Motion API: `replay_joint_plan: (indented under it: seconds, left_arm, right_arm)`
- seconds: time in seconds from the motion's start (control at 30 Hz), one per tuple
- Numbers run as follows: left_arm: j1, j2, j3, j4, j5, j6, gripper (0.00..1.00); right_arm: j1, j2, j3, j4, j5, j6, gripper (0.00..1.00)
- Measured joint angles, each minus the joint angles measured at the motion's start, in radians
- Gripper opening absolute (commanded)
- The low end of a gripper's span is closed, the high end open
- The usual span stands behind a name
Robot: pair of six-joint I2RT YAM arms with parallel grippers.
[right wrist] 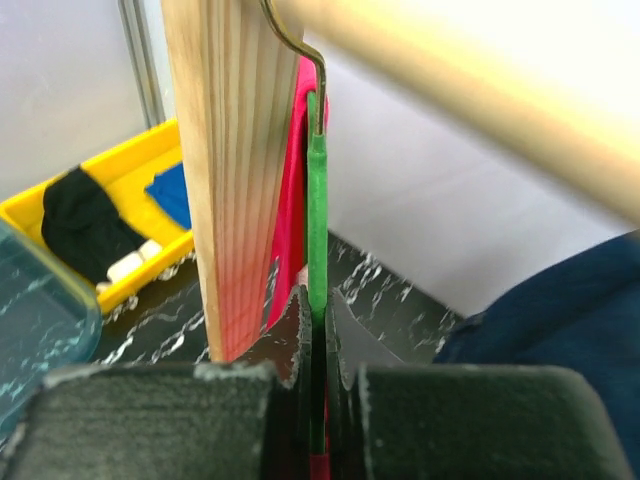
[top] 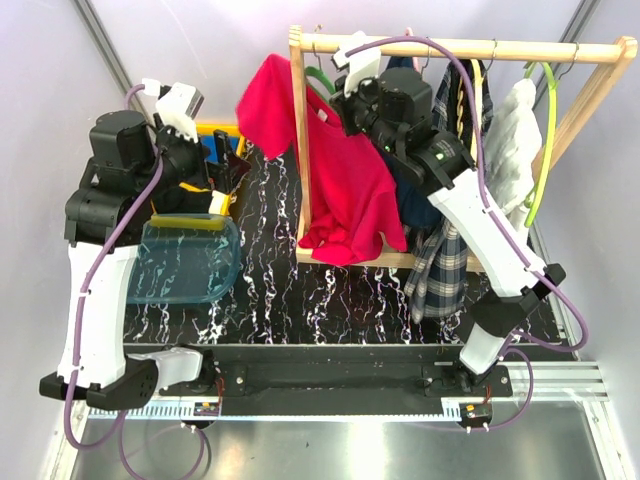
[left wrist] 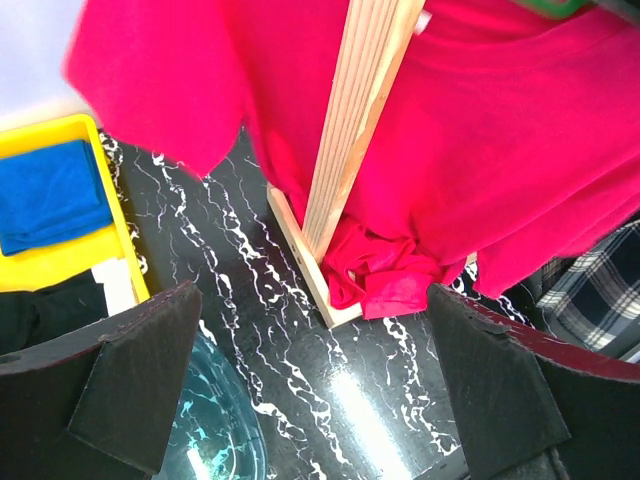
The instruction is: Remove the skirt from the hanger
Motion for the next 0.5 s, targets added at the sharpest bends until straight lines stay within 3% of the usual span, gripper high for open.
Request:
replay_joint_plan:
  seconds: [0.37,0.5]
  left_arm:
    - [0.000,0.023,0.005,0.000,0.030,-0.021,0.99]
    - [0.000,0.044,0.051,-0.001,0.056,-0.032,0.99]
  right_arm:
    - [0.009,-0.145,0.058,-0.107,0.023,-0.050,0.00]
    - [0.014,-0.298,-0.064,-0.141,-0.025,0.014,0.00]
